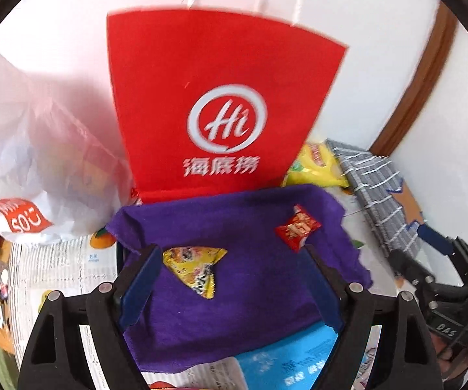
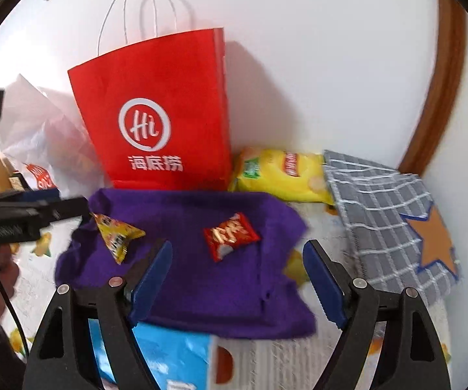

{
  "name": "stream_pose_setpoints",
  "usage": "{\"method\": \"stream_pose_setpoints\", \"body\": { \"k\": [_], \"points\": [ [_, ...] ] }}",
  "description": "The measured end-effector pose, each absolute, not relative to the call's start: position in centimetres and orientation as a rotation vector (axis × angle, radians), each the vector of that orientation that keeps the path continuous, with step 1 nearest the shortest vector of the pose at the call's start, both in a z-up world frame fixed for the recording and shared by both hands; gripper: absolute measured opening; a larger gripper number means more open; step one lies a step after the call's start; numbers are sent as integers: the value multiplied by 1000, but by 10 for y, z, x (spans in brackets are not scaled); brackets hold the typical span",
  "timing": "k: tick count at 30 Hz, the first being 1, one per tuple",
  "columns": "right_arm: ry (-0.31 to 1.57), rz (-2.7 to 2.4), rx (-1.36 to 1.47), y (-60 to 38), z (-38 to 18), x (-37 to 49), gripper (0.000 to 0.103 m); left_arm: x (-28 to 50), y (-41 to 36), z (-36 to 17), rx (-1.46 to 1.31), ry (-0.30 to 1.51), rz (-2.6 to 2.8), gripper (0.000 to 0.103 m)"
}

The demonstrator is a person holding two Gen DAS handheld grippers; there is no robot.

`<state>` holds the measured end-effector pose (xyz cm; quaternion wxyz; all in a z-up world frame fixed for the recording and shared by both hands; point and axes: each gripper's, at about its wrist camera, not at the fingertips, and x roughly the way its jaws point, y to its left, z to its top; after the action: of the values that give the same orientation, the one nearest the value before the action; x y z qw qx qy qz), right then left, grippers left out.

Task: Organize snacks
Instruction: 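Withdraw both open tools from the towel back toward the snack pile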

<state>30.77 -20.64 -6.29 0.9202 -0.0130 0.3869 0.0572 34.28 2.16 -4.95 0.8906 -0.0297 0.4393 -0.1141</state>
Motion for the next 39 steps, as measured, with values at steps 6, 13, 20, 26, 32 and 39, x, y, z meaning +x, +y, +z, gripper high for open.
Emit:
{"method": "stream_pose_setpoints", "body": {
  "k": [6,13,20,26,32,39],
  "points": [
    [766,111,56,-228,-62,273,82,315,12,-20,-52,817,-261,83],
    [802,123,76,-244,-62,240,82,282,5,-4,4,790,-238,84],
    [792,116,93,-251,-65,216,82,259,10,-16,-2,832,-226,84],
    [752,96,56,-251,-74,193,81,228,20,-22,-17,822,-209,84],
    [758,86,62,-251,-84,183,81,209,33,-33,-26,824,-169,84],
    [836,93,85,-255,-102,180,80,194,48,-46,-68,849,-149,84]
  ]
}}
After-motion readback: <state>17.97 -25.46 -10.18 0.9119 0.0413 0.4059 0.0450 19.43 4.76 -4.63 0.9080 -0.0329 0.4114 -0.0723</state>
